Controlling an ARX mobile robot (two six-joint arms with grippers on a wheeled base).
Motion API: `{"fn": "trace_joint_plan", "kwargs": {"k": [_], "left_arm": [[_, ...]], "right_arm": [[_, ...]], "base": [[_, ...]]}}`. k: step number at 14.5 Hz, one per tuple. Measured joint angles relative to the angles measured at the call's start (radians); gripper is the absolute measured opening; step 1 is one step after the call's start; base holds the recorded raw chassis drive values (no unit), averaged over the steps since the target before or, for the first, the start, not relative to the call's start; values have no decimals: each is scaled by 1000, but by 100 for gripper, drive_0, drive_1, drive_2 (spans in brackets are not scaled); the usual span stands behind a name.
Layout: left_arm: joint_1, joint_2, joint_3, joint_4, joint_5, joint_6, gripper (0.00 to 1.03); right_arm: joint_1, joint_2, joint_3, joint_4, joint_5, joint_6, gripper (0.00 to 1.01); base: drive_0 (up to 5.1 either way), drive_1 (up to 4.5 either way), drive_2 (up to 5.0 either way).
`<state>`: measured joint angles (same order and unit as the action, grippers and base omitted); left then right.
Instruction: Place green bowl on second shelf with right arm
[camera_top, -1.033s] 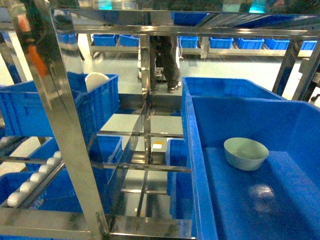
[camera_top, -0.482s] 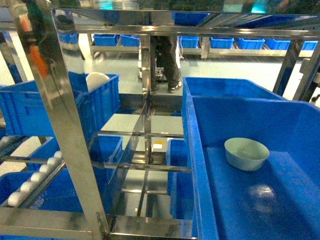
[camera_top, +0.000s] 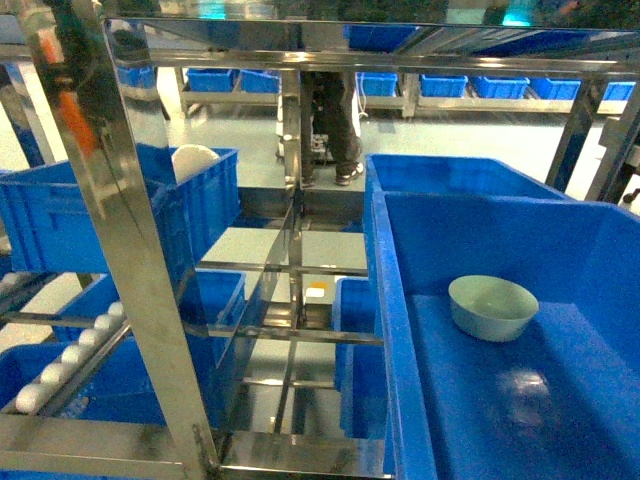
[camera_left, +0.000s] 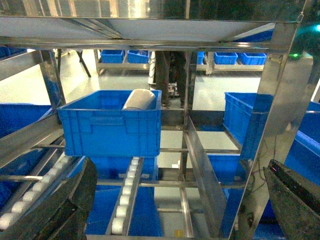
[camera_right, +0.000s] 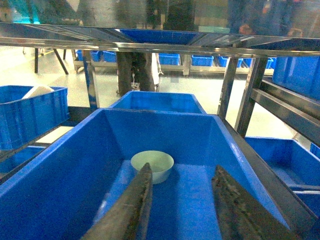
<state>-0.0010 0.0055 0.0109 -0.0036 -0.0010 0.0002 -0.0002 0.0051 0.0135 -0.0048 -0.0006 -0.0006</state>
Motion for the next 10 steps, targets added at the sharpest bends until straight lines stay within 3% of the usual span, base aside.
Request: {"fn": "trace_joint_plan", "kwargs": {"k": [5,10], "left_arm": [[0,0,0,0,0,0,98],[0,0,0,0,0,0,98]], "right_arm": [[0,0,0,0,0,0,100],[0,0,0,0,0,0,98]], "base": [[0,0,0],[0,0,0]]}}
